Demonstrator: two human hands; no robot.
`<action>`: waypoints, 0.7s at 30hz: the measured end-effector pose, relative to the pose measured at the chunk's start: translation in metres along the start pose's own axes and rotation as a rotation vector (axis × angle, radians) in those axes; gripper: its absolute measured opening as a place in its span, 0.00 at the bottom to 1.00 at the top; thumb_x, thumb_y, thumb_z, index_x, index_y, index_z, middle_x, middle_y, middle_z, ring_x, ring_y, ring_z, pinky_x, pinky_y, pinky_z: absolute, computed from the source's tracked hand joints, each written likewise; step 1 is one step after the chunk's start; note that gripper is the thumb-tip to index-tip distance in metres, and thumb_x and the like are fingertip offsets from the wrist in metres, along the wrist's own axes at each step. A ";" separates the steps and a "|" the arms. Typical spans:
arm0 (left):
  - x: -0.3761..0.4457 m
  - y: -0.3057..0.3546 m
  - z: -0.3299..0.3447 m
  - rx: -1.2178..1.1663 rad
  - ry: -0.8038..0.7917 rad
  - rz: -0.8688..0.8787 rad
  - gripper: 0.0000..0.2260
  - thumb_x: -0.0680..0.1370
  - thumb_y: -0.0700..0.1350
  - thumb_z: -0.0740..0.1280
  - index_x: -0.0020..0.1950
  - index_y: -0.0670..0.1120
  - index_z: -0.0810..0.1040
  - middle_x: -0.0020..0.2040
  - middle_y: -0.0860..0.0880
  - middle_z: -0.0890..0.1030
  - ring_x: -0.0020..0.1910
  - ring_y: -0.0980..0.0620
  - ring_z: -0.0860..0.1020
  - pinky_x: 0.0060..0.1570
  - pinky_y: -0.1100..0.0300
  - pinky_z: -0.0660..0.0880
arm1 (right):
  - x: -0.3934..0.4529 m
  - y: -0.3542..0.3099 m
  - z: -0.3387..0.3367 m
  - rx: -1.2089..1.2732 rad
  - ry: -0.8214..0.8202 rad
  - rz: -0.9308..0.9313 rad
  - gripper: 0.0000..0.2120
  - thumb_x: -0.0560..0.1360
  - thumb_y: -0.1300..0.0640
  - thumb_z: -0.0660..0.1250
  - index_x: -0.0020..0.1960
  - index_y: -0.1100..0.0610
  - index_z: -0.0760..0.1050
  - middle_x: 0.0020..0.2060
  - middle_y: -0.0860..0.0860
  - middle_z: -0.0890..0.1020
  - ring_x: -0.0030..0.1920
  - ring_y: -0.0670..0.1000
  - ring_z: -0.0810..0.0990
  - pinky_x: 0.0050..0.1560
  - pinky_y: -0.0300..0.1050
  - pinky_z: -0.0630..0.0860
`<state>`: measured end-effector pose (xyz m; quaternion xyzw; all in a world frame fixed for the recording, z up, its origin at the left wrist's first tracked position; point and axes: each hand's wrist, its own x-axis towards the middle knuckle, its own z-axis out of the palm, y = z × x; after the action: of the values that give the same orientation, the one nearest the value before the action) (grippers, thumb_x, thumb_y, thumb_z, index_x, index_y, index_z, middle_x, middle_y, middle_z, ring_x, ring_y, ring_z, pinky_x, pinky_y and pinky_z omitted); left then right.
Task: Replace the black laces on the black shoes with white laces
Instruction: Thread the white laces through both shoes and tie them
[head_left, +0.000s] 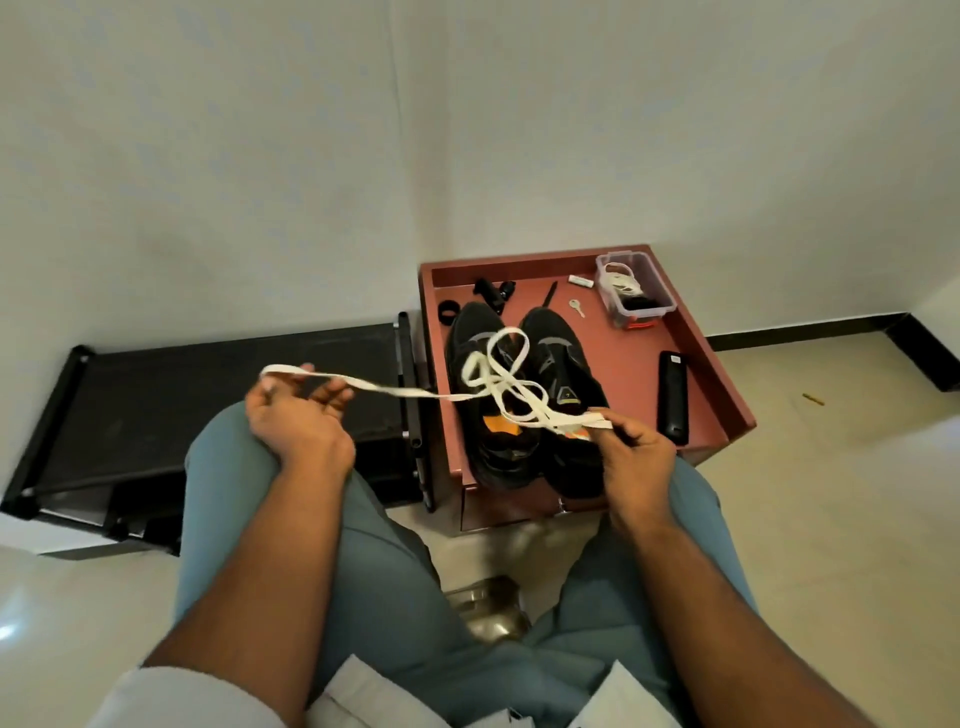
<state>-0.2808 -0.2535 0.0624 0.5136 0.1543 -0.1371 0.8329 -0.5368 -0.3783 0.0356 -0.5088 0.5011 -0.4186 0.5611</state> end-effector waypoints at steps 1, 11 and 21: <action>0.004 0.007 0.000 -0.081 0.024 0.022 0.08 0.85 0.44 0.50 0.51 0.50 0.67 0.43 0.45 0.78 0.29 0.48 0.80 0.30 0.57 0.79 | 0.002 0.001 -0.005 0.044 0.087 0.030 0.11 0.74 0.68 0.69 0.50 0.54 0.82 0.39 0.48 0.84 0.38 0.42 0.81 0.38 0.33 0.77; -0.005 -0.002 0.003 0.126 -0.141 0.272 0.08 0.82 0.40 0.60 0.45 0.49 0.73 0.38 0.54 0.80 0.39 0.56 0.80 0.45 0.61 0.76 | -0.004 -0.006 -0.024 -0.002 0.154 0.007 0.12 0.77 0.67 0.64 0.56 0.55 0.79 0.46 0.50 0.83 0.42 0.43 0.82 0.41 0.33 0.78; -0.107 -0.061 0.003 1.194 -1.571 -0.091 0.02 0.79 0.40 0.67 0.47 0.45 0.79 0.24 0.60 0.73 0.23 0.64 0.69 0.30 0.72 0.65 | -0.033 -0.010 0.003 -0.071 -0.292 -0.131 0.07 0.75 0.66 0.68 0.48 0.56 0.80 0.40 0.48 0.84 0.40 0.45 0.82 0.41 0.37 0.77</action>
<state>-0.4017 -0.2754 0.0562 0.6062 -0.5173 -0.5263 0.2965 -0.5385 -0.3470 0.0502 -0.6153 0.3947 -0.3577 0.5811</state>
